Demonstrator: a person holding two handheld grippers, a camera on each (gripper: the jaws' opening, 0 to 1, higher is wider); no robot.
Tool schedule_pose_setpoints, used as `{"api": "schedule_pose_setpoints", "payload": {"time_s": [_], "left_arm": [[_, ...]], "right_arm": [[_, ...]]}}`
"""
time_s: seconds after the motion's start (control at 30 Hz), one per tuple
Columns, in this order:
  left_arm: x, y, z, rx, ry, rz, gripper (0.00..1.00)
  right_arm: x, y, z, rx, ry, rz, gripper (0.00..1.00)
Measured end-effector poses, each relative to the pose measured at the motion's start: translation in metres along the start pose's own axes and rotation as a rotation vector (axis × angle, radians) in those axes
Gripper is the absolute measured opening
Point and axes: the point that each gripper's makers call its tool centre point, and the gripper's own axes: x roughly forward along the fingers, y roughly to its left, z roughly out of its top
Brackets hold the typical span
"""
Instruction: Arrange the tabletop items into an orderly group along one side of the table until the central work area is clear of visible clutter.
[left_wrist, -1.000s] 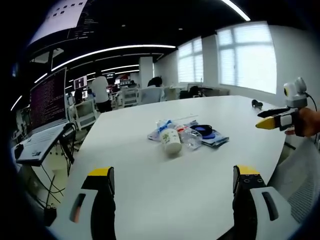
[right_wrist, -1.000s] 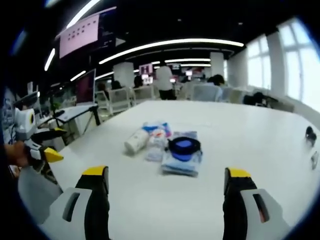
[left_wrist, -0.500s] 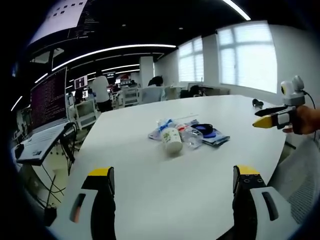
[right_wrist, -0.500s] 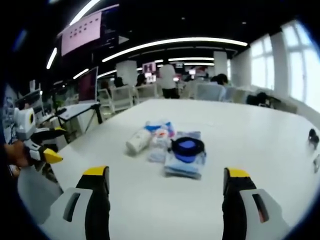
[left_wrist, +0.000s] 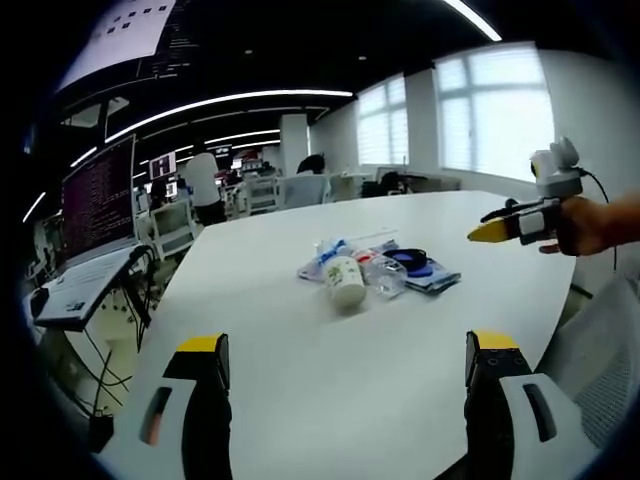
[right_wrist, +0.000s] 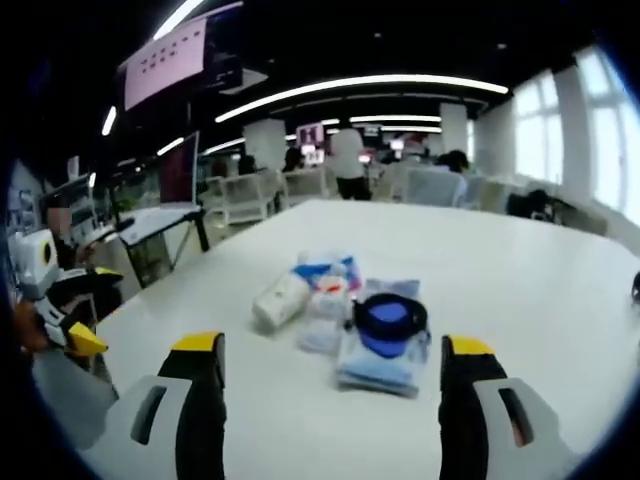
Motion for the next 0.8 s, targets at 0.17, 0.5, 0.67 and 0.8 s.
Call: {"api": "schedule_pose_setpoints", "payload": {"time_s": [0.17,0.5,0.67,0.8], "left_arm": [[0.0,0.0,0.0,0.0,0.0,0.001,0.99],[-0.001,0.005,-0.001,-0.013,-0.001,0.019,0.98],[-0.001,0.007,-0.001,-0.015,0.002,0.024,0.98],[-0.001,0.009,-0.002,-0.019,0.004,0.034,0.99]], "right_arm": [[0.035,0.004,0.009,0.038,0.035,0.049,0.77],[0.111,0.009,0.008,0.086,0.123,0.083,0.68],[0.132,0.01,-0.005,0.076,0.175,0.099,0.68],[0.146,0.009,-0.016,0.061,0.215,0.103,0.67]]}}
